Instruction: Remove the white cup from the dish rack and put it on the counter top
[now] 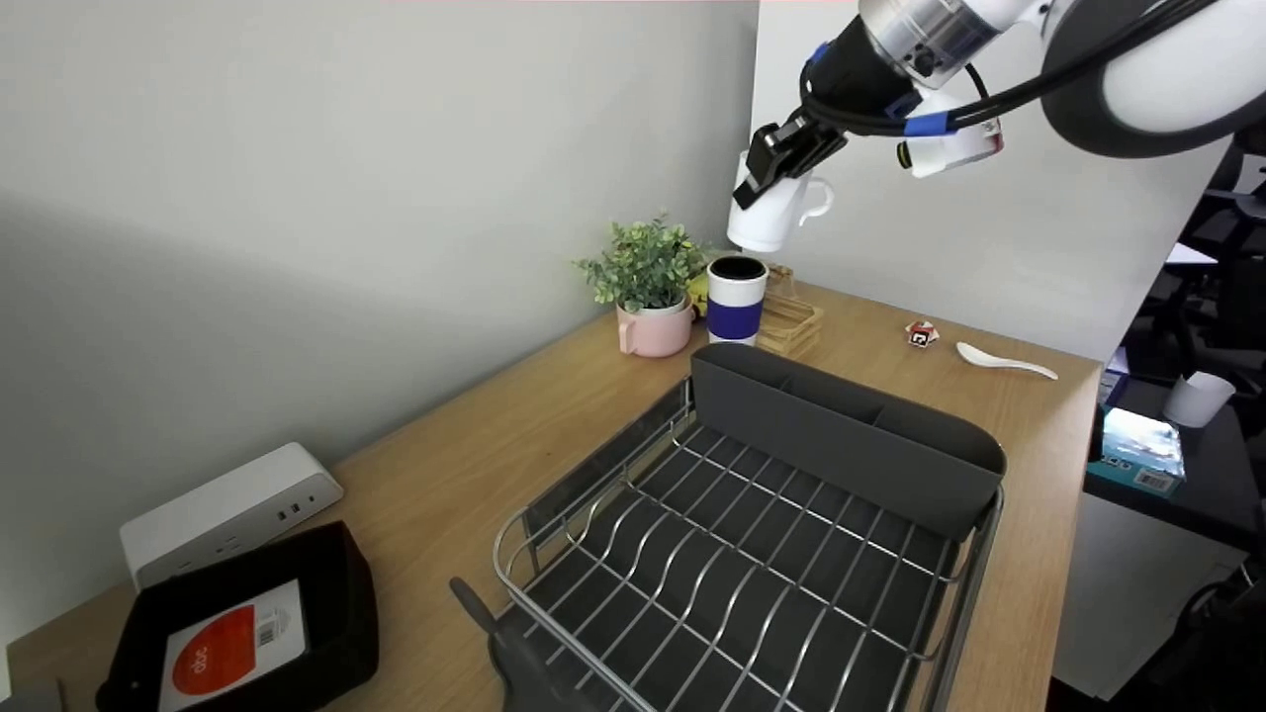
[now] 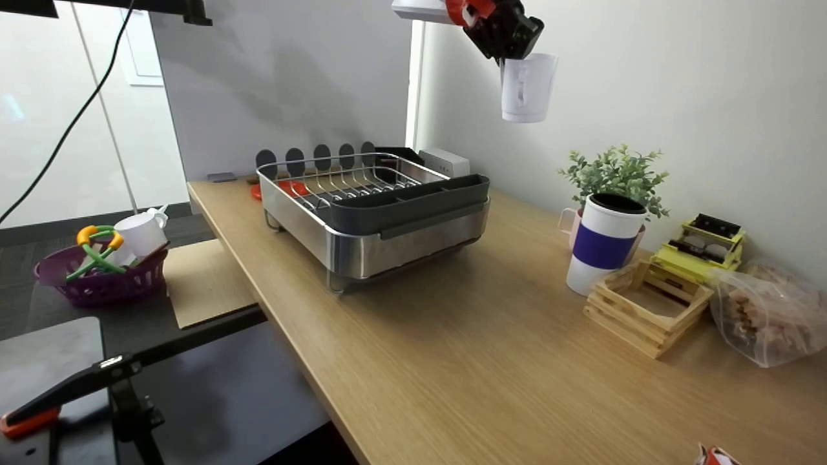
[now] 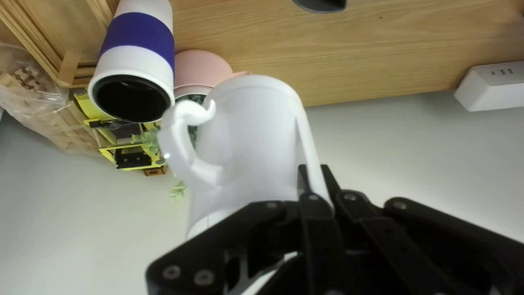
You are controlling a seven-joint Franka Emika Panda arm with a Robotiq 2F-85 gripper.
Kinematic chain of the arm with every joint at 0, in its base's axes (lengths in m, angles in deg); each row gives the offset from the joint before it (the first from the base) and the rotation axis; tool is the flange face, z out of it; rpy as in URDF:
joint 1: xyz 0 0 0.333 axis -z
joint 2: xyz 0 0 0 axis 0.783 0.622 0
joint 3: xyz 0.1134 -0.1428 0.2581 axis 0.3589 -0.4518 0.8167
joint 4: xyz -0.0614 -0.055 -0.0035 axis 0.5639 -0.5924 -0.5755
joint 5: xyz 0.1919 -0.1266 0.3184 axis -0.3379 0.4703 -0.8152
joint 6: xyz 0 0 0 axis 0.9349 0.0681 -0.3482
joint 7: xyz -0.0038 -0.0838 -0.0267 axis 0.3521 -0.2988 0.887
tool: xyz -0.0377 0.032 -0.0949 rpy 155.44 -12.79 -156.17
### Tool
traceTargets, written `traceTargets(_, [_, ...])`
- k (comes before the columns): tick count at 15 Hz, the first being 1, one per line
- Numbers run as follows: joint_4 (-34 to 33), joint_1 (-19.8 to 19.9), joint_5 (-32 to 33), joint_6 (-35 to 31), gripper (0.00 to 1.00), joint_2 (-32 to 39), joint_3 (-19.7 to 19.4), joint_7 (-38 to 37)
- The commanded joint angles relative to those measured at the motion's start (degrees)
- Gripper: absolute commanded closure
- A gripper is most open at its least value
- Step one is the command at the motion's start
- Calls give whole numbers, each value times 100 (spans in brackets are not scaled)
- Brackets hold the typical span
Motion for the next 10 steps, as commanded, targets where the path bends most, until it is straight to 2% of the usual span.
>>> traceTargets(1, [9, 206, -722, 28, 99, 32, 150, -93])
traceTargets(6, [-238, 481, -2055, 276, 99, 340, 342, 70])
traceTargets(8, [-296, 466, -2138, 329, 99, 466, 188, -74])
traceTargets(10, [-343, 408, -1924, 440, 99, 571, -92, -360])
